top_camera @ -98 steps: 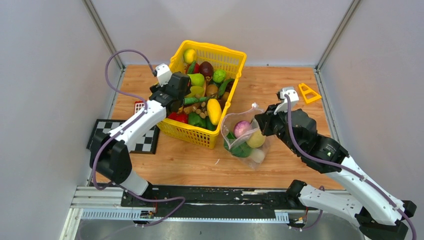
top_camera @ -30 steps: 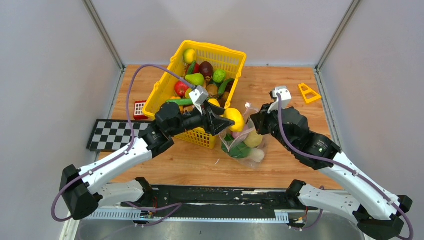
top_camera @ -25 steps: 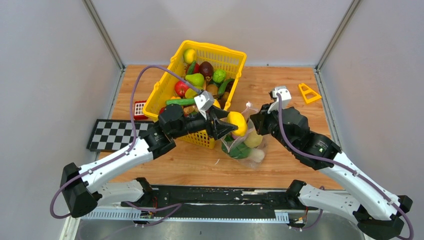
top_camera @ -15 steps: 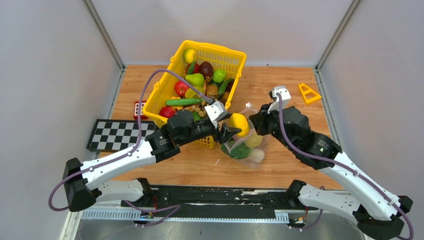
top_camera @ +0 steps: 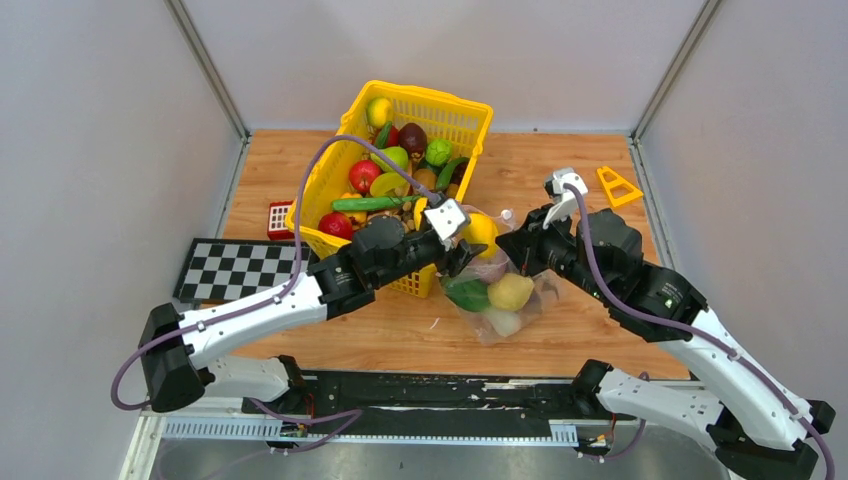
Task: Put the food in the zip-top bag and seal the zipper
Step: Place the fake fruit in the zipper food storage bag.
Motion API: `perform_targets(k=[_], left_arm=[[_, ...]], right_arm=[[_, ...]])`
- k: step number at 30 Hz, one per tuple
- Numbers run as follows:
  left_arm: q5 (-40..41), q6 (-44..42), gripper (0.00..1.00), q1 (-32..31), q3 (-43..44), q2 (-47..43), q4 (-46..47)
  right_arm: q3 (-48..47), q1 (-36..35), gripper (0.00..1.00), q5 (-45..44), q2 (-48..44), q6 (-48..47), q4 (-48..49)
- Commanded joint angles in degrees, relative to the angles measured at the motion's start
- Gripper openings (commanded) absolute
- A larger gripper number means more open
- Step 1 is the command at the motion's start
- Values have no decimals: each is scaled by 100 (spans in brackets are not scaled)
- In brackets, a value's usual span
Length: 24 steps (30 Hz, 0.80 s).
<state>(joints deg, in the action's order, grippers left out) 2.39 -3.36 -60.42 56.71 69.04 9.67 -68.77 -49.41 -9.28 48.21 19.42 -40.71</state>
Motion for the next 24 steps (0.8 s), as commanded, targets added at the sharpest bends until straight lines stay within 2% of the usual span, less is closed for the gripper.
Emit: perform_targets(k=[1, 9, 14, 15, 17, 19, 22, 24], left_arm=[[-945, -92, 11, -72, 434, 207, 231], [-2256, 495, 15, -76, 548, 536, 528], [-2451, 1012, 19, -82, 411, 845, 1121], [-2424, 1084, 23, -82, 419, 916, 1143], [-2312, 1198, 37, -78, 498, 1051, 1025], [-2186, 1239, 45, -77, 642, 1123, 774], [-2007, 1188, 69, -77, 833, 1057, 403], [-1911, 1143, 74, -77, 914, 924, 232]], right_arm=[[-383, 9, 0, -111, 11, -128, 247], [-13, 17, 0, -699, -220, 95, 518], [251, 28, 0, -809, -461, 190, 778], [272, 32, 0, -833, -487, 197, 798], [290, 39, 0, -848, -512, 212, 801], [310, 38, 0, -861, -523, 220, 796], [374, 37, 0, -920, -544, 252, 775], [418, 36, 0, -987, -562, 271, 775]])
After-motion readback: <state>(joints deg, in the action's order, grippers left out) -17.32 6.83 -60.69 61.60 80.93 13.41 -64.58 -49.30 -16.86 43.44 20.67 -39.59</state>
